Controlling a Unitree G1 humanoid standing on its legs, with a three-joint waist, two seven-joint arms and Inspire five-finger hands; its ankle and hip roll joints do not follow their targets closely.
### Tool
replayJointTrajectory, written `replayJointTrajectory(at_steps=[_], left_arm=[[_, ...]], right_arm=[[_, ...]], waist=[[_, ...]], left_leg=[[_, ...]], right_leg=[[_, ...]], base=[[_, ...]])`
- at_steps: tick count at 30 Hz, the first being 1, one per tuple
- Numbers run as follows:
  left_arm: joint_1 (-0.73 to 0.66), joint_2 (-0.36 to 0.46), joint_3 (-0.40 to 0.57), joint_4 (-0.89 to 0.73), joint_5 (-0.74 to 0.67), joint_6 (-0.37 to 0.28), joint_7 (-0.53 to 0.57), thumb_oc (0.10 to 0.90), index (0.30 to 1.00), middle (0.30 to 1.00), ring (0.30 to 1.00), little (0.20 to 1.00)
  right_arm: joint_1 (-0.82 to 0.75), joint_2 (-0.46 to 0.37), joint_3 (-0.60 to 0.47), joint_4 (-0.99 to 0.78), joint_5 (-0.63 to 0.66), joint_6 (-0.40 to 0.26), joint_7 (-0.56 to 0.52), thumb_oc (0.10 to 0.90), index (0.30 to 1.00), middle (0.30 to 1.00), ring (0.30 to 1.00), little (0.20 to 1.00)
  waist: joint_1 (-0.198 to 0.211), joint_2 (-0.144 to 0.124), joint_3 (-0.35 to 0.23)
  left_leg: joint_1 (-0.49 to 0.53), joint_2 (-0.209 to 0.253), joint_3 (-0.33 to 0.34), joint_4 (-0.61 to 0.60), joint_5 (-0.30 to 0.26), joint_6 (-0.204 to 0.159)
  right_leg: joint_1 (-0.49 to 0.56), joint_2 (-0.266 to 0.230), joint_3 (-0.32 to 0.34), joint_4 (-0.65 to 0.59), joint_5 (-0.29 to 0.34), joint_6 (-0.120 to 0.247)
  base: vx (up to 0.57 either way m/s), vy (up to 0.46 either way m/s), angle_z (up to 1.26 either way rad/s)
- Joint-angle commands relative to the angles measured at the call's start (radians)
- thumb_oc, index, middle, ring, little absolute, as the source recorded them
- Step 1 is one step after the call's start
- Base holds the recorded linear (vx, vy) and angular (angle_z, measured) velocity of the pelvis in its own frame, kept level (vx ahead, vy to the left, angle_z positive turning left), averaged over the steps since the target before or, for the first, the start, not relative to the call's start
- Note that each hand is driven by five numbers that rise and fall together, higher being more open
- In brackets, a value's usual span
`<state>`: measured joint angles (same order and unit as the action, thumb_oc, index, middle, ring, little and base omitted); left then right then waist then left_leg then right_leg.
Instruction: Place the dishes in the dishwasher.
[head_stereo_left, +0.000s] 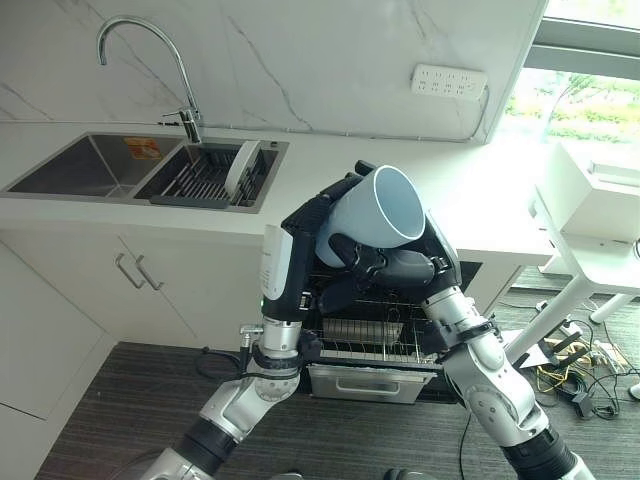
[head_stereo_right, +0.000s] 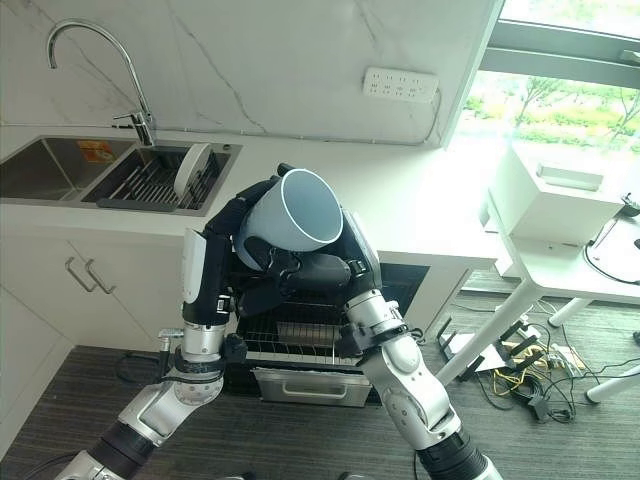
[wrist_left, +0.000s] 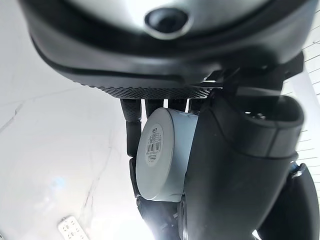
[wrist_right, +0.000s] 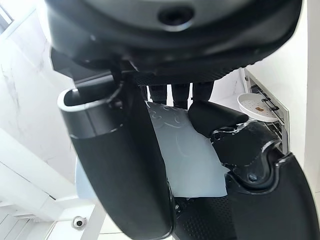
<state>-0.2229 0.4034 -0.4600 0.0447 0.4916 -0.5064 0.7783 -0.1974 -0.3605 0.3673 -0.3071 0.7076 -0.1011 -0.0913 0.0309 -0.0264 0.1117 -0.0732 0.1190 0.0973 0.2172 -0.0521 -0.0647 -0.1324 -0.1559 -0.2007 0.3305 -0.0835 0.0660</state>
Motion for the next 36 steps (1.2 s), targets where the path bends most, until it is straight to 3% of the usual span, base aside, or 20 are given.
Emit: replayJointTrajectory(at_steps=[1, 11, 24, 29, 30, 36], left_arm=[[-0.063, -0.001, -0.037, -0.090, -0.009, -0.103, -0.033, 0.800, 0.900, 0.900, 0.900, 0.900], [0.015, 0.065, 0.055, -0.058, 0.016, -0.087, -0.035, 0.800, 0.900, 0.900, 0.900, 0.900], [0.173, 0.124, 0.221, 0.129, 0.085, -0.032, 0.072, 0.800, 0.900, 0.900, 0.900, 0.900], [0.214, 0.090, 0.325, 0.178, -0.092, -0.004, 0.157, 0.800, 0.900, 0.900, 0.900, 0.900], [0.226, 0.054, 0.382, 0.207, -0.168, -0.018, 0.187, 0.800, 0.900, 0.900, 0.900, 0.900], [0.247, -0.013, 0.483, 0.260, -0.282, -0.049, 0.268, 0.800, 0.900, 0.900, 0.900, 0.900]], right_arm=[[-0.190, 0.048, -0.160, -0.112, -0.035, -0.187, -0.018, 0.400, 0.300, 0.300, 0.300, 0.300], [-0.111, 0.021, -0.213, -0.109, -0.005, -0.206, -0.001, 0.400, 0.300, 0.300, 0.300, 0.300], [-0.036, -0.006, -0.286, -0.088, -0.020, -0.248, 0.003, 0.400, 0.300, 0.300, 0.300, 0.300], [-0.018, 0.001, -0.311, -0.087, -0.039, -0.251, -0.013, 0.400, 0.300, 0.300, 0.300, 0.300], [-0.011, 0.009, -0.319, -0.087, -0.049, -0.248, -0.019, 0.400, 0.300, 0.300, 0.300, 0.300], [-0.004, 0.018, -0.341, -0.085, -0.053, -0.243, -0.028, 0.400, 0.300, 0.300, 0.300, 0.300]], waist=[[0.004, -0.008, -0.010], [-0.002, 0.005, -0.012], [0.015, 0.020, -0.012], [0.022, 0.019, -0.007], [0.023, 0.016, -0.009], [0.024, 0.009, -0.011]], left_leg=[[0.021, -0.020, 0.017, 0.083, -0.238, 0.018], [0.021, -0.015, 0.027, 0.083, -0.232, 0.014], [0.016, -0.012, 0.026, 0.083, -0.218, 0.004], [0.012, -0.013, 0.022, 0.083, -0.213, 0.003], [0.011, -0.014, 0.019, 0.083, -0.212, 0.003], [0.010, -0.013, 0.017, 0.083, -0.210, 0.002]], right_leg=[[0.080, -0.033, -0.034, -0.030, -0.128, 0.073], [0.076, -0.028, -0.026, -0.030, -0.128, 0.068], [0.079, -0.036, -0.042, -0.030, -0.131, 0.063], [0.077, -0.038, -0.044, -0.030, -0.131, 0.063], [0.077, -0.038, -0.044, -0.030, -0.132, 0.061], [0.077, -0.037, -0.044, -0.030, -0.135, 0.057]], base=[[0.00, 0.000, 0.00], [0.00, 0.000, 0.00], [0.00, 0.008, 0.00], [0.00, 0.000, 0.00], [0.00, 0.000, 0.00], [0.01, -0.011, 0.04]])
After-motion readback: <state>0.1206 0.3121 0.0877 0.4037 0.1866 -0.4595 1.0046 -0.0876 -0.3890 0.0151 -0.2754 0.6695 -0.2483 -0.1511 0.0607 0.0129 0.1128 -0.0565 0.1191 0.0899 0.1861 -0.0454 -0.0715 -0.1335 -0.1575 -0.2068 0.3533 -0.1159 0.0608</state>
